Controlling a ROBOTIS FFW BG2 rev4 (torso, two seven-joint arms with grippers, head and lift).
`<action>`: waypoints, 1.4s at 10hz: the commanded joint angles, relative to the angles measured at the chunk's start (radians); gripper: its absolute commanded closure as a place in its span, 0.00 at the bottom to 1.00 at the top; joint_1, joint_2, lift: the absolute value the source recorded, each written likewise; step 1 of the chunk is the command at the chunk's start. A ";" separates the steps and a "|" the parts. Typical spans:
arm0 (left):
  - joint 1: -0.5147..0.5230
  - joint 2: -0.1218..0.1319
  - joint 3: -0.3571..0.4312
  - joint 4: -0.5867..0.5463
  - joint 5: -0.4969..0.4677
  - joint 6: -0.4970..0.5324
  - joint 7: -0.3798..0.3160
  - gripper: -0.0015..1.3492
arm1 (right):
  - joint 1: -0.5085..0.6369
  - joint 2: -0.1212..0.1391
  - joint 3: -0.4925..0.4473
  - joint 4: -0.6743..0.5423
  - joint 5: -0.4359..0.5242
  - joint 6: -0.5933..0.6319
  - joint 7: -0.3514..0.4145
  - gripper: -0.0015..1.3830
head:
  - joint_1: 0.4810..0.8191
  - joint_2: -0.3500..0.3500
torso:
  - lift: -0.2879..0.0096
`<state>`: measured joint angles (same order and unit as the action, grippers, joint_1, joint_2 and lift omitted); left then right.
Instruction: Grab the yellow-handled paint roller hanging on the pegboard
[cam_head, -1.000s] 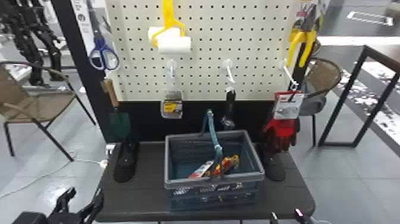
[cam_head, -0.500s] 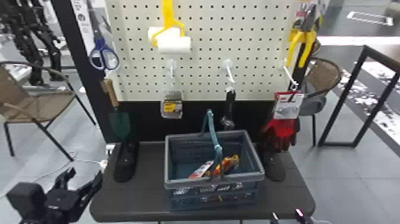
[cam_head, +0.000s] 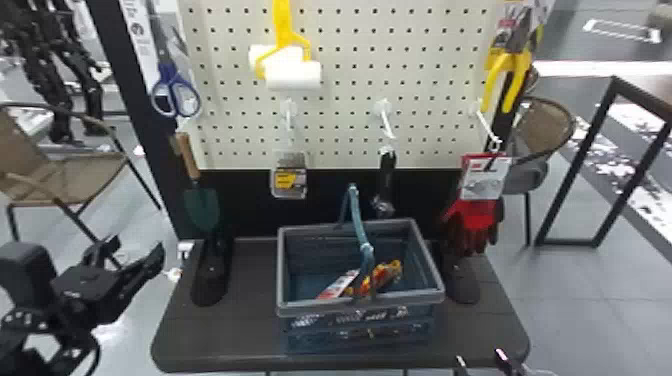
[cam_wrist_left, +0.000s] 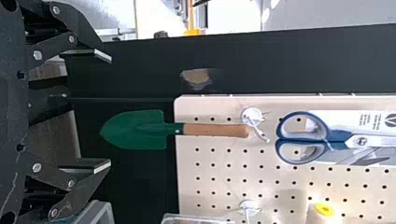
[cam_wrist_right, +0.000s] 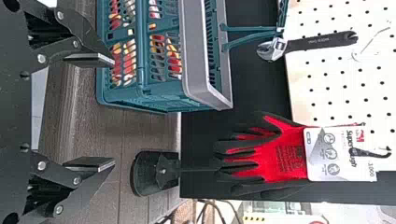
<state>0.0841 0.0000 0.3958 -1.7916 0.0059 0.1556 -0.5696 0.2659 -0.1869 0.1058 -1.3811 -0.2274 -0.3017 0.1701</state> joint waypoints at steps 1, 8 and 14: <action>-0.052 -0.003 0.009 -0.022 -0.029 0.070 -0.050 0.35 | 0.012 -0.014 0.011 -0.030 -0.001 0.021 -0.024 0.37 | 0.20 0.50 | 0.63; -0.331 -0.003 0.048 -0.069 -0.156 0.298 -0.322 0.35 | -0.004 -0.085 0.078 -0.047 -0.044 0.066 -0.064 0.37 | 0.20 0.50 | 0.63; -0.547 -0.003 -0.012 -0.008 -0.167 0.381 -0.378 0.36 | -0.011 -0.105 0.091 -0.050 -0.056 0.082 -0.064 0.37 | 0.20 0.50 | 0.63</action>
<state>-0.4411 0.0000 0.3901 -1.8117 -0.1585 0.5336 -0.9464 0.2554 -0.2874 0.1932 -1.4322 -0.2810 -0.2196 0.1059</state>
